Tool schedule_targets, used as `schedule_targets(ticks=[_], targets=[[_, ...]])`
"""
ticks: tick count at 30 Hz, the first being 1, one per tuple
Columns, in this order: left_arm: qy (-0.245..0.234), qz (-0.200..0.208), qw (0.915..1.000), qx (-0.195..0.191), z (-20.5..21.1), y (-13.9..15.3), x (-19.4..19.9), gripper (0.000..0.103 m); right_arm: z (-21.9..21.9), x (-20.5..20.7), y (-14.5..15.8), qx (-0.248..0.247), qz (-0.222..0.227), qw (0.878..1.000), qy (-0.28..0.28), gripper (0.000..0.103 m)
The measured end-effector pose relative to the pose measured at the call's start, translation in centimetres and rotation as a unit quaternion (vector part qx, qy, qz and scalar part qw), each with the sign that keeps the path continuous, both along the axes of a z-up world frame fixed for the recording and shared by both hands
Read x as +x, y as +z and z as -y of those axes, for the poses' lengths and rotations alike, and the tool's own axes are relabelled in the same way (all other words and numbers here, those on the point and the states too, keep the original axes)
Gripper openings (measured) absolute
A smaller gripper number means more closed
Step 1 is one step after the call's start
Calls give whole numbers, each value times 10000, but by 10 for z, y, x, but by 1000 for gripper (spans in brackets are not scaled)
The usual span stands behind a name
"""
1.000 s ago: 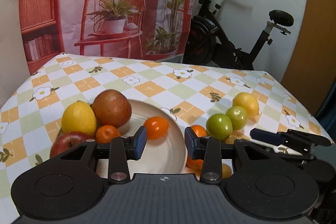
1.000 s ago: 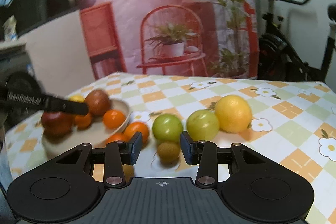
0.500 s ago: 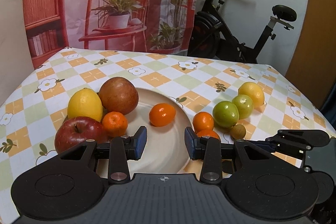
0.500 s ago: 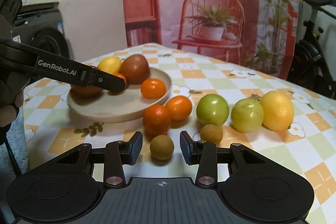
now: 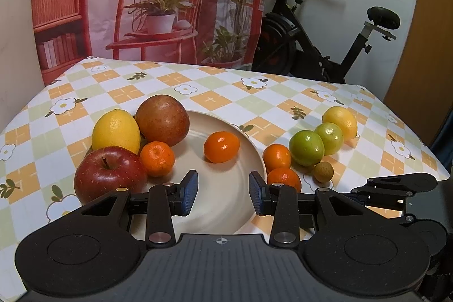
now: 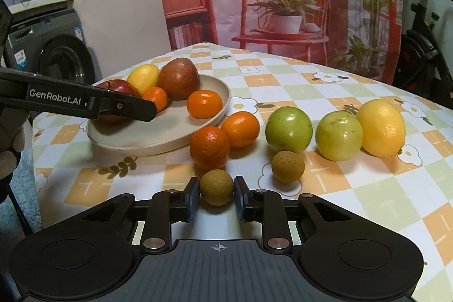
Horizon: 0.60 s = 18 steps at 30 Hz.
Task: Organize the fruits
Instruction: 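Move the left tool toward another orange tangerine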
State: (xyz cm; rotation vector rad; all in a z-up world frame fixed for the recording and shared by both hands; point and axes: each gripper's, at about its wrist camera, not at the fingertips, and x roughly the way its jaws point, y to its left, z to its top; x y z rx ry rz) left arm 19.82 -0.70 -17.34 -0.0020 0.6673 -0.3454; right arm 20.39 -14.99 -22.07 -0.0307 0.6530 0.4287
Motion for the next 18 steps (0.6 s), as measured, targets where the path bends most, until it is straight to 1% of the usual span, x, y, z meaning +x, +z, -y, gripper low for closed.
schedule_targets(ticks=[7, 13, 18], targets=[[2, -15, 10000, 22, 0, -2, 0, 42, 12, 0, 1, 298, 12, 9994, -185, 24], [-25, 1, 10000, 48, 1, -2, -1, 42, 15, -1, 1, 361, 47, 9990, -242, 24], [-87, 34, 9999, 84, 2, -2, -2, 42, 21, -4, 3, 492, 126, 9978, -418, 24]])
